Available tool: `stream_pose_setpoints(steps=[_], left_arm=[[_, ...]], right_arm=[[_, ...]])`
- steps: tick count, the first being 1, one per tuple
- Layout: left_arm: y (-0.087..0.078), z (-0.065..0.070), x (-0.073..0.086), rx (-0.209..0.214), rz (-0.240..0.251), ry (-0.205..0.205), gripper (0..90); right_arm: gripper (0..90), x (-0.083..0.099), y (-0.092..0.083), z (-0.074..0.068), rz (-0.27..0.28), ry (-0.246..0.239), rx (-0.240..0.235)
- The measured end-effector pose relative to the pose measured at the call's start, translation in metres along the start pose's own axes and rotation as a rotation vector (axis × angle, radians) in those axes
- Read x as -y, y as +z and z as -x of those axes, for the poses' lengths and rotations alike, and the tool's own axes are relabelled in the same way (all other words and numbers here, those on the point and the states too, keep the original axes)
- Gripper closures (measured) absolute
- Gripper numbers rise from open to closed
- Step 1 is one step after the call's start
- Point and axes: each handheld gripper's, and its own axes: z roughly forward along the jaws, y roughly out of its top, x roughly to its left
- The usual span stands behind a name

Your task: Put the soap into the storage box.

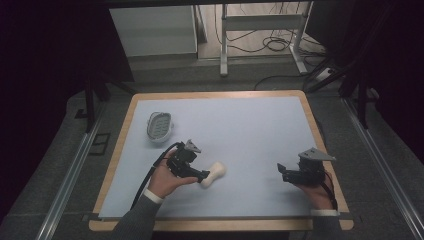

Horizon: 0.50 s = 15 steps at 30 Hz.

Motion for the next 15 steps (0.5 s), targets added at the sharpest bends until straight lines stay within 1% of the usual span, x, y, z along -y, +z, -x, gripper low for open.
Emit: stream_pose_setpoints(steps=[3,5,10,11,12,15], left_arm=[[0.005,0.002,-0.002,0.002,-0.015,-0.001,22.8],[0.007,0.003,-0.003,0.002,-0.017,-0.003,22.9],[0.02,0.007,-0.006,0.001,-0.061,0.006,22.8],[0.02,0.007,-0.006,0.001,-0.061,0.006,22.8],[0.024,0.008,-0.008,0.007,-0.075,0.012,22.8],[0.03,0.009,-0.011,0.007,-0.091,0.014,22.9]], right_arm=[[8.6,0.0,0.0,0.0,-0.001,-0.001,0.001],[8.6,0.0,0.001,0.0,-0.002,0.0,0.001],[8.6,0.0,0.001,-0.001,-0.006,0.003,0.004],[8.6,0.001,0.002,-0.001,-0.006,0.003,0.003],[8.6,0.001,0.002,-0.001,-0.006,0.004,0.003],[8.6,0.001,0.002,-0.001,-0.007,0.006,0.003]])
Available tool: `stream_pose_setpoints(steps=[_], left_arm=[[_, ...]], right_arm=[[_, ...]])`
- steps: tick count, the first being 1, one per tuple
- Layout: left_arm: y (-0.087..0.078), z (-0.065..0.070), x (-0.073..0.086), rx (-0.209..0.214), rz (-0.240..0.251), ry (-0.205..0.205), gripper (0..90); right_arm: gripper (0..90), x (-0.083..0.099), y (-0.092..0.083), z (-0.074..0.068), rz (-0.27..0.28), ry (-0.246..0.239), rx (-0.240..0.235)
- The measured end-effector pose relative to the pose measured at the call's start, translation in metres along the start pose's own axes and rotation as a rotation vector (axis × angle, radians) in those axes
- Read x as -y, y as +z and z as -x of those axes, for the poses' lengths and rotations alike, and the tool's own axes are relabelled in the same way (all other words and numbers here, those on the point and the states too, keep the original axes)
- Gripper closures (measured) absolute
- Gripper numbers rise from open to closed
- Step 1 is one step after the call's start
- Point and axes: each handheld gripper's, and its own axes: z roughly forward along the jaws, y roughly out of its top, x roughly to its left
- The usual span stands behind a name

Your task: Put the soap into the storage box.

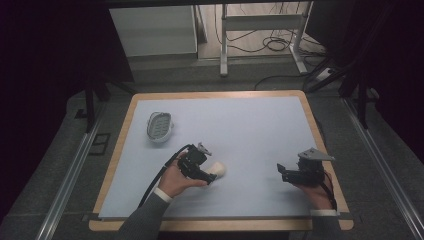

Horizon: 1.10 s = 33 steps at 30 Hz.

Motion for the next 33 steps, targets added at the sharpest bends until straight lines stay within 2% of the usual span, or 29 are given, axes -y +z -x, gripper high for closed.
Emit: stream_pose_setpoints(steps=[14,20,28,33], left_arm=[[0.022,0.004,-0.007,-0.002,-0.077,0.016,28.4],[0.028,0.004,-0.007,-0.008,-0.102,0.02,33.9],[0.028,0.006,-0.008,-0.017,-0.107,0.027,47.8],[0.028,0.006,-0.009,-0.014,-0.113,0.032,49.0]], right_arm=[[8.6,0.0,-0.001,0.001,0.002,0.007,0.003],[8.6,0.001,0.0,0.001,-0.004,0.003,0.003],[8.6,0.001,0.001,0.001,-0.006,-0.003,0.011],[8.6,0.002,0.002,0.001,-0.008,-0.002,0.011]])
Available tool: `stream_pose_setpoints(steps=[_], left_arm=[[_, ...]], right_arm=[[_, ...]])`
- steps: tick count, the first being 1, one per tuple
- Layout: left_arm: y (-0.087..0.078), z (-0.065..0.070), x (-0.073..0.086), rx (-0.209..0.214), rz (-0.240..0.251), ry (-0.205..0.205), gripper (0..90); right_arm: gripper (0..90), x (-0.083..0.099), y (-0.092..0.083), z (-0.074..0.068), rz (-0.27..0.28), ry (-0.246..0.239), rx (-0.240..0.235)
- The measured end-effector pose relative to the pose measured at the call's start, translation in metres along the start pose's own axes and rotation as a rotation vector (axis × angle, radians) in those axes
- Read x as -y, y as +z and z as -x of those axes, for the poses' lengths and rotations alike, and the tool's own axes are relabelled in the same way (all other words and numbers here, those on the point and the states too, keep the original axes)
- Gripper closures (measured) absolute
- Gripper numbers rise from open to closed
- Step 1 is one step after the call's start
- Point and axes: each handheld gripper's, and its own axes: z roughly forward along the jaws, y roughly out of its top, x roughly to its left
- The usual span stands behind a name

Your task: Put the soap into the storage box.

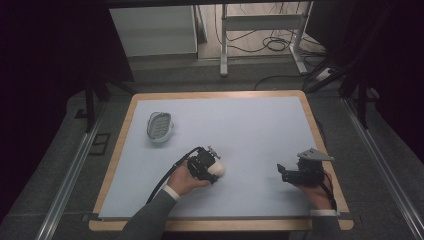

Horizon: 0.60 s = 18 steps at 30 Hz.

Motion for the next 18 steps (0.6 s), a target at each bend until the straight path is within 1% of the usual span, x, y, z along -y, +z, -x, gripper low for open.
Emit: stream_pose_setpoints(steps=[8,9,10,11,13,14,15,18], left_arm=[[-0.003,-0.002,0.002,0.009,0.003,0.013,49.4],[-0.004,-0.002,0.002,0.013,0.004,0.012,49.3],[-0.006,-0.004,0.003,0.026,0.001,0.015,49.4],[-0.006,-0.004,0.003,0.026,0.001,0.015,49.4],[-0.009,-0.005,0.004,0.027,0.008,0.016,49.4],[-0.012,-0.007,0.005,0.024,0.023,0.011,49.4],[-0.012,-0.007,0.005,0.024,0.023,0.011,49.4],[-0.019,-0.012,0.007,0.022,0.043,0.002,49.4]], right_arm=[[8.6,0.0,-0.001,0.001,0.005,0.006,0.006],[8.6,0.0,-0.001,0.001,0.007,0.006,0.007],[8.6,0.0,-0.002,0.001,0.008,0.007,0.009],[8.6,0.0,-0.002,0.001,0.008,0.007,0.009],[8.6,0.0,-0.002,0.001,0.006,0.006,0.009],[8.6,0.0,-0.002,0.001,0.006,0.007,0.013],[8.6,0.0,-0.002,0.001,0.007,0.008,0.012],[8.6,0.0,-0.002,0.001,0.009,0.01,0.011]])
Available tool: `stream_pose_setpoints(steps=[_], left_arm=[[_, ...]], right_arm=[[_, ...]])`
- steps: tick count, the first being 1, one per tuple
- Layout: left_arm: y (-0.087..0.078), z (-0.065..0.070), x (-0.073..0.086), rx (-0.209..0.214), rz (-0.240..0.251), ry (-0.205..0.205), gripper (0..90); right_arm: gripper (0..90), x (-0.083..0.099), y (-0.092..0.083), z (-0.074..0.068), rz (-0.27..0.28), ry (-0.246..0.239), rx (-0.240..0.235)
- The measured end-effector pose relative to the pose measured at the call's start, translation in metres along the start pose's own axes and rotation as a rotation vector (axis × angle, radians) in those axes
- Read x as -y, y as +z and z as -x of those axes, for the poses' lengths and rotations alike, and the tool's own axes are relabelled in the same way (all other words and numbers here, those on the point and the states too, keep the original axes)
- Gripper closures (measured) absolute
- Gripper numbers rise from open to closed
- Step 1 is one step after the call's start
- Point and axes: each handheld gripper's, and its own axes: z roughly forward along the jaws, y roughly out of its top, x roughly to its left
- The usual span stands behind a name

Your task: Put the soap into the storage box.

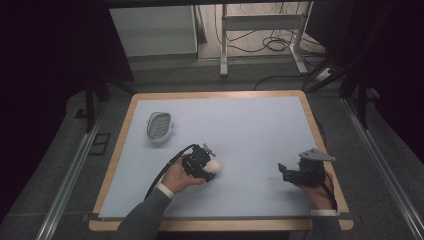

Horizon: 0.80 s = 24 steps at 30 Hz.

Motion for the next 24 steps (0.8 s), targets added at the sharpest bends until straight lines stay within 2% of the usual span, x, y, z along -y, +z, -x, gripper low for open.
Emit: stream_pose_setpoints(steps=[6,24], left_arm=[[-0.01,-0.007,0.003,0.001,0.026,-0.022,49.4],[-0.027,-0.025,0.005,-0.014,0.05,-0.056,49.5]], right_arm=[[8.6,0.0,0.0,0.0,-0.003,-0.001,0.003],[8.7,0.001,0.001,0.001,-0.004,0.0,0.011]])
